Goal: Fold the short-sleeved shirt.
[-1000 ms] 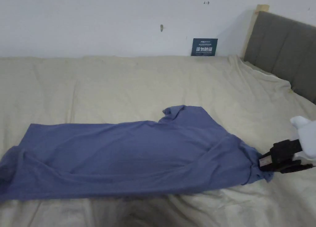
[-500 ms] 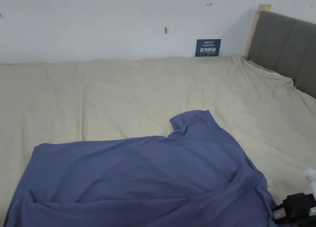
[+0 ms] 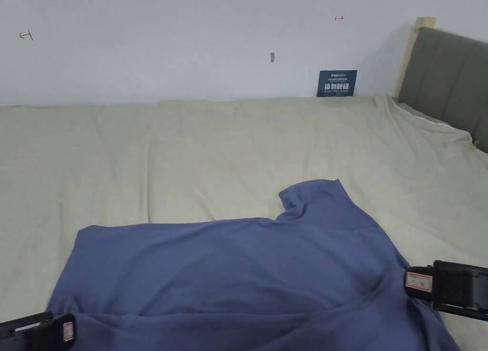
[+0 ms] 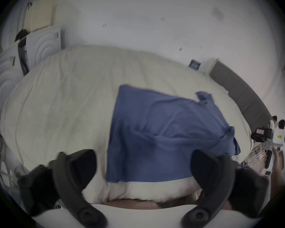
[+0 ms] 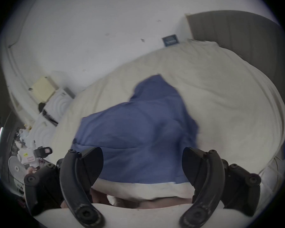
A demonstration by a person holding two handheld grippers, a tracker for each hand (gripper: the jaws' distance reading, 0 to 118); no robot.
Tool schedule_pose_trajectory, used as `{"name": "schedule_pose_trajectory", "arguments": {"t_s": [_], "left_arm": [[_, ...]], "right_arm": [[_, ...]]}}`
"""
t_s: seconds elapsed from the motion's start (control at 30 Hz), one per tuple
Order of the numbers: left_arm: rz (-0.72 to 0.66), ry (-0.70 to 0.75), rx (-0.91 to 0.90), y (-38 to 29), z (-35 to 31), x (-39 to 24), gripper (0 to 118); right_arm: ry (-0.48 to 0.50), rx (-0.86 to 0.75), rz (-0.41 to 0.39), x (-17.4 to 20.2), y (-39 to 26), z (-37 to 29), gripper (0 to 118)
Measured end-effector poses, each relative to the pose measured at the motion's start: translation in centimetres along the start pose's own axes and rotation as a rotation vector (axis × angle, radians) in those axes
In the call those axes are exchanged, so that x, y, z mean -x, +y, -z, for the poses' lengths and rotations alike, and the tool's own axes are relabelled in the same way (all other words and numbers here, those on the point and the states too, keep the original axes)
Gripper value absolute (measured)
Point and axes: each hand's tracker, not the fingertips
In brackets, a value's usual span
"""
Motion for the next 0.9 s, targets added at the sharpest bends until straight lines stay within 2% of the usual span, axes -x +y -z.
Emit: {"name": "schedule_pose_trajectory", "arguments": {"t_s": [0.03, 0.07, 0.1, 0.17, 0.23, 0.3, 0.47, 0.57, 0.67, 0.73, 0.8, 0.83, 0.87, 0.9], "left_arm": [[0.035, 0.017, -0.037, -0.2, -0.4, -0.9, 64], [0.078, 0.051, -0.07, -0.4, -0.5, -1.8, 29], [0.108, 0.065, -0.096, -0.7, -0.4, -2.4, 0], [0.181, 0.079, -0.125, -1.5, -0.2, -3.3, 0], [0.164, 0.053, -0.158, -2.1, -0.3, -3.5, 0], [0.122, 0.038, -0.198, -2.4, -0.7, -3.6, 0], [0.128, 0.063, -0.254, 1.2, -0.7, -3.0, 0], [0.058, -0.003, -0.19, 6.0, 2.0, -0.5, 0], [-0.043, -0.079, -0.031, 11.7, 7.1, 2.5, 0], [-0.027, -0.058, 0.107, 14.4, 11.3, 4.0, 0], [0.08, -0.004, 0.166, 16.2, 15.3, 4.2, 0], [0.108, 0.015, 0.172, 16.9, 17.2, 4.5, 10], [0.1, 0.025, 0.213, 17.6, 19.1, 5.0, 33], [0.068, 0.027, 0.236, 17.9, 20.5, 5.4, 77]], "right_arm": [[0.008, -0.016, -0.033, 1.3, -0.3, 0.1, 61], [-0.009, -0.06, -0.064, 2.2, -0.5, 0.0, 16], [0.006, -0.089, -0.091, 3.3, -0.7, 0.1, 0], [-0.003, -0.175, -0.112, 5.5, -1.6, 0.1, 0], [0.062, -0.199, -0.13, 6.2, -1.4, 0.7, 0], [0.057, -0.248, -0.146, 7.4, -1.6, 0.9, 0], [0.039, -0.312, -0.186, 6.7, -1.1, 0.1, 0], [-0.02, -0.318, -0.217, 5.8, -0.1, 1.1, 0], [-0.007, -0.283, -0.163, 4.7, 0.6, 2.3, 0], [-0.006, -0.263, -0.129, 4.8, 0.6, 3.3, 0], [-0.017, -0.242, -0.099, 4.3, 0.8, 4.4, 0], [-0.022, -0.226, -0.089, 4.1, 0.9, 4.9, 0], [-0.027, -0.212, -0.082, 4.4, 0.9, 5.5, 0], [-0.031, -0.206, -0.076, 4.3, 0.9, 5.8, 0]]}}
